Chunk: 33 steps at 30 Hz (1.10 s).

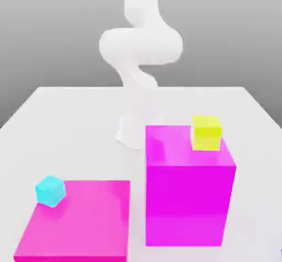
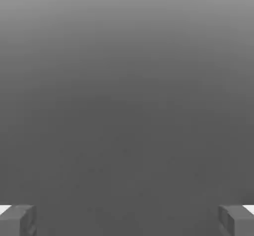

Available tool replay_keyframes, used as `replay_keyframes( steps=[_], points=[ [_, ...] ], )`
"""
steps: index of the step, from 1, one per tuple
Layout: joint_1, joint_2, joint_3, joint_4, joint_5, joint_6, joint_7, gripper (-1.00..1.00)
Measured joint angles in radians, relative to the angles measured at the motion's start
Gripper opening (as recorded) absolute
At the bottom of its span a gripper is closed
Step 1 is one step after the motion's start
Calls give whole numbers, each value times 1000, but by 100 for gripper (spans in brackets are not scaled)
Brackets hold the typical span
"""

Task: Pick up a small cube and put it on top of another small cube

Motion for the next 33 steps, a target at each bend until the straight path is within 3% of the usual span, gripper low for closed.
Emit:
replay_keyframes(
  steps=[18, 25, 26, 33],
  points=[
    [527, 655, 117, -542, 21, 514, -782, 0],
    [636, 938, 18, -526, -96, 739, -743, 0],
    [648, 970, 5, -521, -100, 765, -740, -100],
    [652, 976, 1, -520, -104, 769, -736, -100]
  ],
)
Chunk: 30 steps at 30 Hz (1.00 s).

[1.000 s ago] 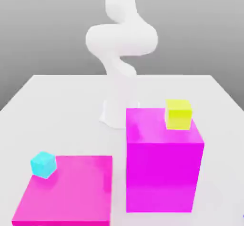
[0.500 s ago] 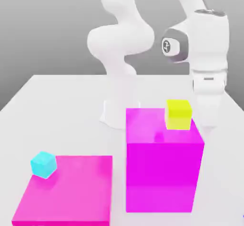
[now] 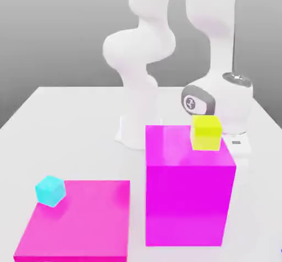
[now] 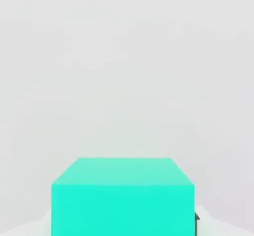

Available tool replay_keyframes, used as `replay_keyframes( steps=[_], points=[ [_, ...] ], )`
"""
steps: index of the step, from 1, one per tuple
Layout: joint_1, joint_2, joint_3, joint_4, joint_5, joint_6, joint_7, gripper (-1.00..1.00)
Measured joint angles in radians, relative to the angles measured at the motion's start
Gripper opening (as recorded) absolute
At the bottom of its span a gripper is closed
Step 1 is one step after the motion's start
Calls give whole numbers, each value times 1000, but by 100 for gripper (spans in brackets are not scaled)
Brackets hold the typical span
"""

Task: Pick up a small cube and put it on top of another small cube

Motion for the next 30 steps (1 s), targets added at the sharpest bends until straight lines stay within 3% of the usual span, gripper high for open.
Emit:
replay_keyframes(
  steps=[8, 21, 30],
  points=[
    [-27, -260, 56, -44, 96, -217, -70, -100],
    [-85, -489, -17, 250, -6, -768, -197, -100],
    [-170, -706, -168, 429, 2, -1138, -456, -100]
  ],
)
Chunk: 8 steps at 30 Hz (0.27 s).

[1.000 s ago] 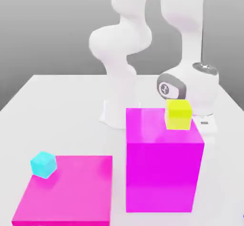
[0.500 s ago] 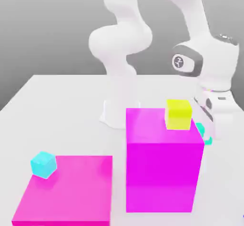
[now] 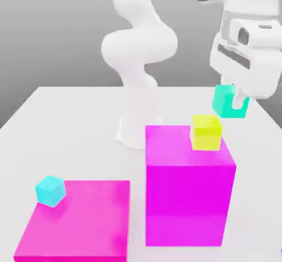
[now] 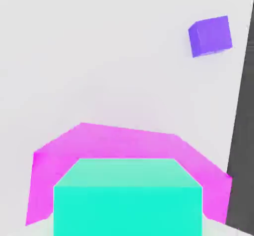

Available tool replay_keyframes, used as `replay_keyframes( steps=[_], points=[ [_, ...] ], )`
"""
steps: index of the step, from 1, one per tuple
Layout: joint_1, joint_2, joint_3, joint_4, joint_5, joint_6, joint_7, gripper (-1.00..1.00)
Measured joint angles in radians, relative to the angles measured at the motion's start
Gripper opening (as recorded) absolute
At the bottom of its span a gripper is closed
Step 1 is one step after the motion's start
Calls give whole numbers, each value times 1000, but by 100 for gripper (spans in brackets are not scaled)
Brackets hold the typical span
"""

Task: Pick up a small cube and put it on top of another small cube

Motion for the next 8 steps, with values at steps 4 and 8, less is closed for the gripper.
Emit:
replay_keyframes(
  steps=[4, 8],
  points=[
    [-4, 23, -34, -79, 4, 109, -33, -100],
    [-5, 34, -37, -101, 4, 142, -35, 100]
  ],
)
